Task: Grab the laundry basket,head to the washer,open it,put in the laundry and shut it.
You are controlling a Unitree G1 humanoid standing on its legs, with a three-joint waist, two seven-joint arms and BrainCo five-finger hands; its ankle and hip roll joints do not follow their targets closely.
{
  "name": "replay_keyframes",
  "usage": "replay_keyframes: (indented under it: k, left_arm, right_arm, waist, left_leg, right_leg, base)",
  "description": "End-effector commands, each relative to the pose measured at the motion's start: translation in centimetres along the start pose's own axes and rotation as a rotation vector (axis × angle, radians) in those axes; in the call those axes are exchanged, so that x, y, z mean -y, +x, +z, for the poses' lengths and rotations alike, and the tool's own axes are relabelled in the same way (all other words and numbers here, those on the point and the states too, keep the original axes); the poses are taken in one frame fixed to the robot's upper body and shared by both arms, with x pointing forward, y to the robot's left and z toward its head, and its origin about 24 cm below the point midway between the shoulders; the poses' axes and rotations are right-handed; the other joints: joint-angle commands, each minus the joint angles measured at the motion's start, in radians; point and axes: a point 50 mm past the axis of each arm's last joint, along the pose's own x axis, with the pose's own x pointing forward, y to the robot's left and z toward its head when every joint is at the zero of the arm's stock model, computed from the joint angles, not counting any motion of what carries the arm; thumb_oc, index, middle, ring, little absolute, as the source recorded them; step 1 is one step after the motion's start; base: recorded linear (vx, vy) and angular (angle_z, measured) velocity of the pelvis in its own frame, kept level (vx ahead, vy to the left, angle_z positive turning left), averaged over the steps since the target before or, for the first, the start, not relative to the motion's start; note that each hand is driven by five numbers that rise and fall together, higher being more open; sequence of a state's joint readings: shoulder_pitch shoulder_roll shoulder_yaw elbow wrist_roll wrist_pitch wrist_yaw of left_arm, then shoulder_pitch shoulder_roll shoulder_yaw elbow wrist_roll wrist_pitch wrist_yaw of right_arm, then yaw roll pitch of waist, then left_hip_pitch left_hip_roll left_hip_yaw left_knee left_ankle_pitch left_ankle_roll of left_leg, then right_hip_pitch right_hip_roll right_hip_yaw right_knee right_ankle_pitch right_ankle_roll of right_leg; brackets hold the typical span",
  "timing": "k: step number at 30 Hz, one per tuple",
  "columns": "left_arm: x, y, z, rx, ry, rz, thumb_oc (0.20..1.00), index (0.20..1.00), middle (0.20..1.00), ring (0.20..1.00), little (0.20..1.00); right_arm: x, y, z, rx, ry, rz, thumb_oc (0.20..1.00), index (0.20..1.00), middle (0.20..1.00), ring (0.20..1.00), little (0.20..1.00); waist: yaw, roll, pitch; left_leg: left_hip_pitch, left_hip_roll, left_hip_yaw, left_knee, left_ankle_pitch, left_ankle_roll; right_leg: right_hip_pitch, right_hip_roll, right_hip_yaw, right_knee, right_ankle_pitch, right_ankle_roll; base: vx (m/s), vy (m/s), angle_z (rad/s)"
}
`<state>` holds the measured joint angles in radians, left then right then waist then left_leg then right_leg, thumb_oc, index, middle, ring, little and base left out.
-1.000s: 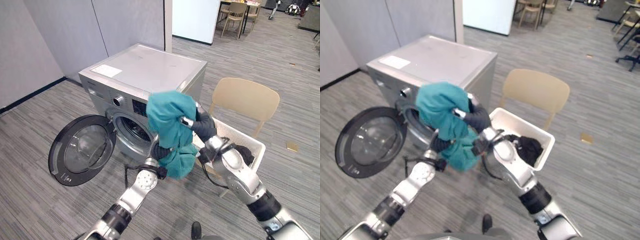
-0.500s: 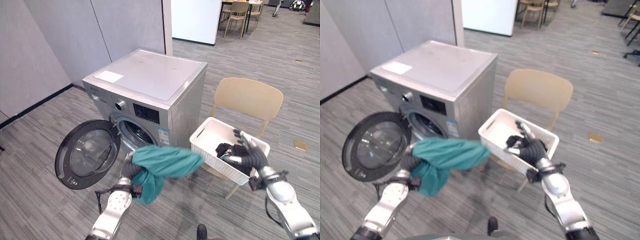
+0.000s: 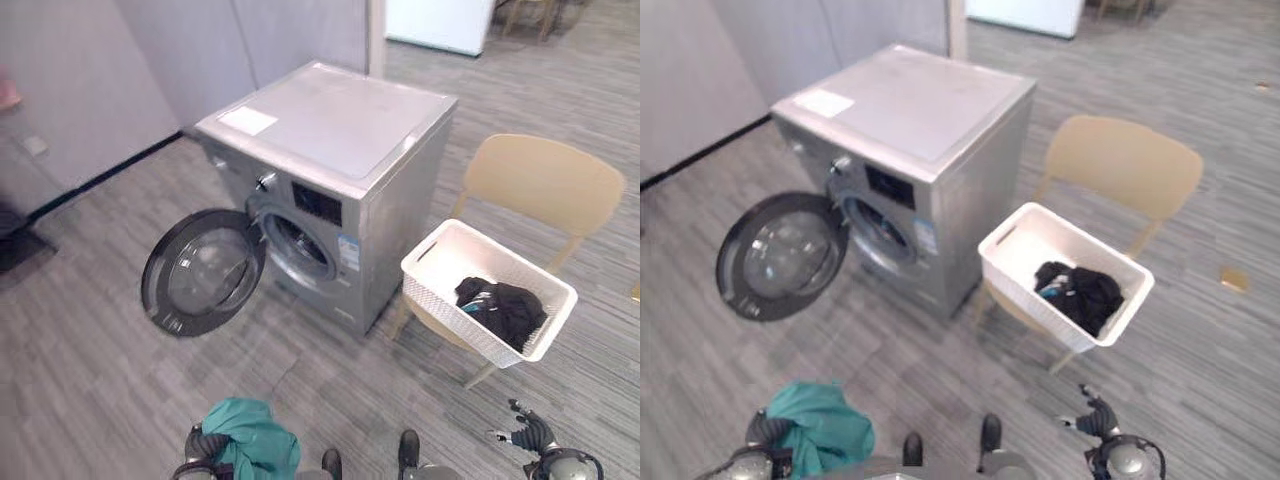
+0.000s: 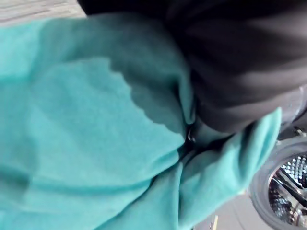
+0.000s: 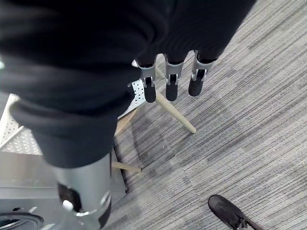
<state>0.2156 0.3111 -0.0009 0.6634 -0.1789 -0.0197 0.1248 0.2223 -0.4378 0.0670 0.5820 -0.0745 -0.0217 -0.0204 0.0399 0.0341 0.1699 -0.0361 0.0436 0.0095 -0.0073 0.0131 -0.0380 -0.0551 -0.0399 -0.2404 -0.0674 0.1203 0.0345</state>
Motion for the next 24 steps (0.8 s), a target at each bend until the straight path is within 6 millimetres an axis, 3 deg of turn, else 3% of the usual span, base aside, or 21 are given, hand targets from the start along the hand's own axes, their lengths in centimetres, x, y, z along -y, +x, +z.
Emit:
replay_keyframes:
  k: [1,3,6,10,13,16,17,19,21,22,24]
  left_arm:
    - [-1.3,1.1,4.6,0.165,-0.056,0.047,0.200,0.200,0.200,0.200,0.200]
    - [-0.8,1.2,5.2,0.181,-0.062,0.037,0.200,0.200,0.200,0.200,0.200]
    - [-0.2,1.4,6.0,0.202,-0.072,0.018,0.200,0.200,0.200,0.200,0.200]
    - [0.3,1.3,5.9,0.206,-0.087,0.012,0.200,0.200,0.200,0.200,0.200]
    - [0.0,1.2,5.6,0.194,-0.089,0.024,0.200,0.200,0.200,0.200,0.200]
    - [-0.7,1.2,6.3,0.221,-0.058,0.032,0.200,0.200,0.200,0.200,0.200]
    - [-0.8,1.3,6.9,0.242,-0.032,0.029,0.200,0.200,0.200,0.200,0.200]
    - [-0.7,1.3,7.8,0.277,-0.015,0.013,0.200,0.200,0.200,0.200,0.200]
    - [-0.4,1.3,7.9,0.276,-0.013,-0.001,0.200,0.200,0.200,0.200,0.200]
    - [-0.1,1.5,8.3,0.283,0.000,-0.017,0.200,0.200,0.200,0.200,0.200]
    - [0.1,1.6,8.4,0.283,0.006,-0.024,0.200,0.200,0.200,0.200,0.200]
  right_arm:
    - [0.8,1.0,3.6,0.138,0.073,-0.062,1.000,1.000,1.000,1.000,1.000]
    - [0.5,1.2,4.0,0.148,0.076,-0.057,1.000,1.000,1.000,1.000,1.000]
    - [0.1,1.4,4.6,0.161,0.064,-0.053,1.000,1.000,1.000,1.000,1.000]
    - [-0.9,1.7,5.1,0.167,0.040,-0.023,1.000,1.000,1.000,1.000,1.000]
    - [-1.4,1.8,5.6,0.181,0.015,-0.002,1.000,1.000,1.000,1.000,1.000]
    - [-2.1,1.9,6.7,0.217,0.028,0.022,1.000,1.000,1.000,1.000,1.000]
    - [-2.2,1.9,6.9,0.222,0.032,0.025,1.000,1.000,1.000,1.000,1.000]
    - [-2.1,2.0,6.9,0.221,0.041,0.020,1.000,1.000,1.000,1.000,1.000]
    - [-2.1,1.9,6.6,0.214,0.050,0.021,1.000,1.000,1.000,1.000,1.000]
    - [-2.1,1.9,6.3,0.200,0.060,0.020,1.000,1.000,1.000,1.000,1.000]
    - [-2.1,1.9,6.1,0.195,0.061,0.020,1.000,1.000,1.000,1.000,1.000]
  waist:
    - [0.005,-0.063,0.007]
    - [0.003,-0.063,0.007]
    - [-0.016,-0.067,0.006]
    - [-0.011,-0.073,-0.002]
    - [0.001,-0.080,-0.004]
    - [0.002,-0.090,0.010]
    - [-0.011,-0.094,0.019]
    - [-0.048,-0.087,0.026]
    - [-0.069,-0.078,0.032]
    - [-0.096,-0.087,0.044]
    - [-0.110,-0.091,0.048]
  left_leg:
    - [-0.081,-0.041,0.070,0.053,0.059,-0.024]
    - [-0.093,-0.029,0.135,0.056,0.059,-0.017]
    - [-0.073,0.006,0.302,0.045,0.046,-0.012]
    - [-0.055,-0.004,0.329,0.020,0.039,-0.004]
    - [-0.038,-0.014,0.338,0.012,0.021,0.013]
    - [-0.021,-0.024,0.320,0.016,0.001,0.030]
    - [-0.017,-0.032,0.297,0.020,-0.004,0.034]
    - [0.016,-0.042,0.246,0.002,-0.016,0.036]
    - [0.060,-0.046,0.213,-0.009,-0.032,0.030]
    - [0.103,-0.064,0.176,-0.016,-0.056,0.028]
    - [0.125,-0.076,0.151,-0.019,-0.069,0.027]
  right_leg:
    - [0.033,-0.068,-0.056,0.092,-0.093,0.058]
    - [0.034,-0.089,-0.109,0.087,-0.089,0.062]
    - [0.052,-0.118,-0.185,0.073,-0.083,0.071]
    - [0.089,-0.146,-0.226,0.072,-0.084,0.090]
    - [0.096,-0.169,-0.217,0.113,-0.091,0.100]
    - [0.055,-0.195,-0.158,0.239,-0.071,0.105]
    - [0.024,-0.174,-0.090,0.274,-0.058,0.110]
    - [-0.063,-0.083,0.036,0.299,-0.084,0.097]
    - [-0.112,-0.070,0.040,0.280,-0.074,0.088]
    - [-0.164,-0.056,0.052,0.246,-0.035,0.089]
    - [-0.184,-0.041,0.064,0.223,-0.018,0.093]
  base:
    - [-0.10,0.027,1.12]
    - [-0.05,0.050,1.27]
    - [0.00,0.068,1.18]
    - [0.11,0.164,0.76]
    - [0.12,0.171,0.16]
    - [0.13,0.134,0.03]
    - [0.14,0.093,0.20]
    - [0.18,0.112,0.73]
    - [0.36,0.095,1.30]
    - [0.42,0.089,0.91]
    - [0.29,0.041,0.75]
